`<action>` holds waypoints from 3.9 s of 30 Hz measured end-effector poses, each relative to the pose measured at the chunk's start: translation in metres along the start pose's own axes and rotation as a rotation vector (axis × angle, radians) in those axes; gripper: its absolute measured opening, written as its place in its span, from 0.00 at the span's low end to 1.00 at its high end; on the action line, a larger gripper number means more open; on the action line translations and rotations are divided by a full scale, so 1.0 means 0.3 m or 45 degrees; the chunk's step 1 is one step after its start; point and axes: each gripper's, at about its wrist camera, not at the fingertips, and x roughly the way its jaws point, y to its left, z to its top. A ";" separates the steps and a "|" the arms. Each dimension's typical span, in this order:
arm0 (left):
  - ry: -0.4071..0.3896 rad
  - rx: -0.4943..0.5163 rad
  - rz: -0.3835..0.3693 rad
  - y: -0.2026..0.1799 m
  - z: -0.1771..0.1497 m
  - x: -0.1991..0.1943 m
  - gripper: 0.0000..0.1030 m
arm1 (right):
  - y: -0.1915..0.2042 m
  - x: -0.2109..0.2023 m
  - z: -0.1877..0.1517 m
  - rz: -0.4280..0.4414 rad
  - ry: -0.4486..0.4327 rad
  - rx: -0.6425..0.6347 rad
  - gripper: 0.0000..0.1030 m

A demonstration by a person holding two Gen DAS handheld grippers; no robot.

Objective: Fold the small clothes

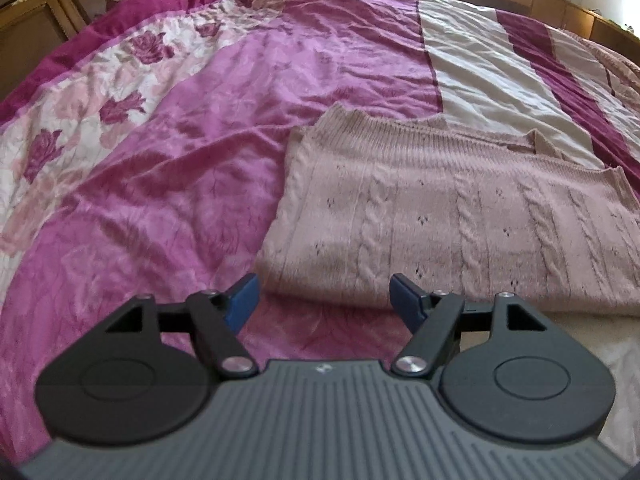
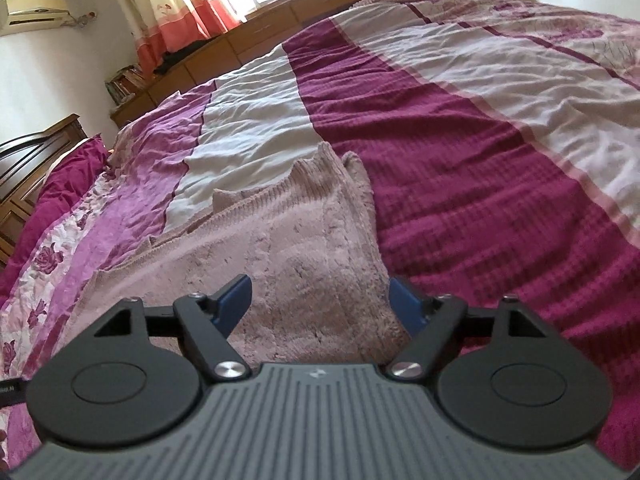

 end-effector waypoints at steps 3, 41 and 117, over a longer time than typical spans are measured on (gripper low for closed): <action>0.019 -0.003 0.011 0.004 -0.013 -0.002 0.71 | -0.010 0.005 -0.006 0.005 0.007 0.016 0.79; 0.084 0.059 0.012 -0.065 -0.050 0.019 0.71 | -0.098 0.096 -0.045 0.198 0.076 0.228 0.91; 0.066 0.038 0.104 0.128 0.032 0.008 0.71 | 0.428 0.112 0.135 0.519 -0.109 0.129 0.21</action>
